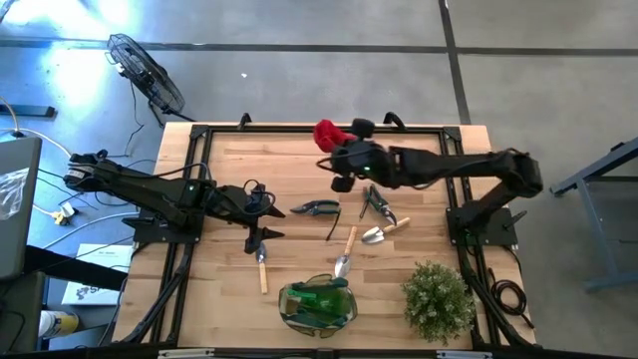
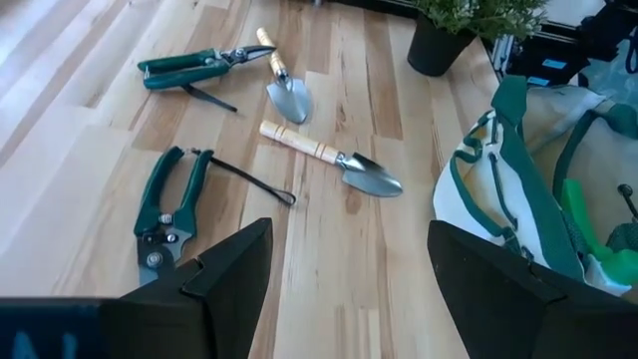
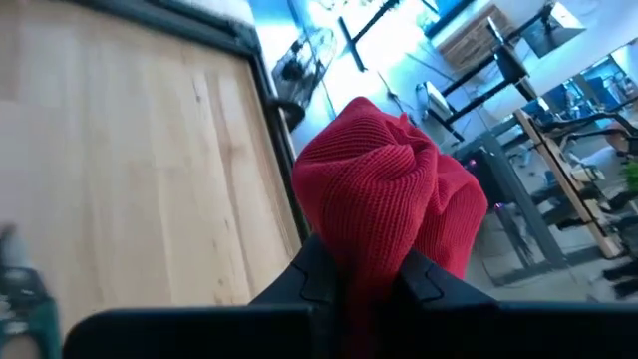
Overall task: Pick & Place Garden tools in Gardening bag
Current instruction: Put the red gloves into the green gardening bag
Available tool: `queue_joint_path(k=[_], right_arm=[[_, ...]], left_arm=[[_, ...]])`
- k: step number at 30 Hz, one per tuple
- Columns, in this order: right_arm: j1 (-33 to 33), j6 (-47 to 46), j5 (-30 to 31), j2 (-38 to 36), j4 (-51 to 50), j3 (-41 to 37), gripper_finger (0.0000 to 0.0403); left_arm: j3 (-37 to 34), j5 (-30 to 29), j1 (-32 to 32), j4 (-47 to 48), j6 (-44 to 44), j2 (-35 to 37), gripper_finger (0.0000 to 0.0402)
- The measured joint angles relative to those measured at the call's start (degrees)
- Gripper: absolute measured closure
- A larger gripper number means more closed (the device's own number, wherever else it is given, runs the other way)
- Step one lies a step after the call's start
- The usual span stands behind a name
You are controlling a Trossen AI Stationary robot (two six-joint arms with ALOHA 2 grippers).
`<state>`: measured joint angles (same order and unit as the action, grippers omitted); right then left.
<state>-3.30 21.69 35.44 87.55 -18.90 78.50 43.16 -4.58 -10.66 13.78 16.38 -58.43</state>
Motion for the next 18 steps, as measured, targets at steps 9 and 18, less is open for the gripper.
queue_joint_path(k=[9,18], right_arm=[[4.82,-5.94,-3.47,-10.53,-7.02,0.00,0.0378],[12.46,-12.66,-3.90,-16.68,-12.95,0.00,0.0378]], left_arm=[[0.00,0.07,0.00,0.06,1.49,0.00,0.0142],[0.00,0.00,0.00,0.00,1.77,0.00,0.0142]])
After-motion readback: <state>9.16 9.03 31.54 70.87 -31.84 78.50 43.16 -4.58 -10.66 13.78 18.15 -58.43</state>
